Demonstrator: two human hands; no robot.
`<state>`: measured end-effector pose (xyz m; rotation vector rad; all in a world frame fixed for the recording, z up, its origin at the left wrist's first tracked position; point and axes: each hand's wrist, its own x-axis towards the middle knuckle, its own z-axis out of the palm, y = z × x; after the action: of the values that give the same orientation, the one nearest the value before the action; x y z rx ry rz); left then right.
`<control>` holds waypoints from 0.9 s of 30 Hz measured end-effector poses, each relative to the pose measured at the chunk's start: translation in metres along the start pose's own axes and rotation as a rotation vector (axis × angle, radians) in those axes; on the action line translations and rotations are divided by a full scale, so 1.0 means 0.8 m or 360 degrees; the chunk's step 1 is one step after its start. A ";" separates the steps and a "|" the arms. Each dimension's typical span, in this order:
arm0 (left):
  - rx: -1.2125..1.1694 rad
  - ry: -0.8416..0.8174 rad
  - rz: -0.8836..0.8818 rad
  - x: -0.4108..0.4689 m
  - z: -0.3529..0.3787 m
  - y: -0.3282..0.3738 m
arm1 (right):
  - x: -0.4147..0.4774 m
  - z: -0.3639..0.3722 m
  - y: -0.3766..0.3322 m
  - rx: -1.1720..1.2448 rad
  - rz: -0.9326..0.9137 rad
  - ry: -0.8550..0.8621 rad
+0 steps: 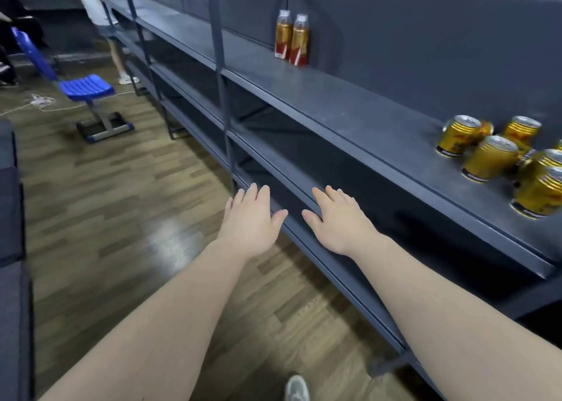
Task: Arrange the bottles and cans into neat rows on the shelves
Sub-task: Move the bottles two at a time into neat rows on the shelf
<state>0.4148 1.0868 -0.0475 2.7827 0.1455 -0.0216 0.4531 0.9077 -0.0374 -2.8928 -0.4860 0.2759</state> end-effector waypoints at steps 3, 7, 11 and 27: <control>0.0049 -0.0002 -0.0084 0.040 -0.006 -0.020 | 0.053 0.000 -0.012 0.0002 -0.0080 -0.0007; 0.0111 0.0030 -0.0153 0.098 -0.025 -0.031 | 0.129 -0.011 -0.018 0.0045 -0.0179 -0.0036; 0.0140 0.0063 -0.0196 0.159 -0.044 -0.034 | 0.202 -0.032 -0.016 0.0050 -0.0234 -0.0044; 0.0099 0.0133 -0.0195 0.391 -0.081 -0.113 | 0.451 -0.070 -0.052 0.0000 -0.0357 0.0125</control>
<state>0.7164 1.2245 -0.0283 2.8336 0.3423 0.0606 0.7877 1.0597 -0.0285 -2.8025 -0.7872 0.1274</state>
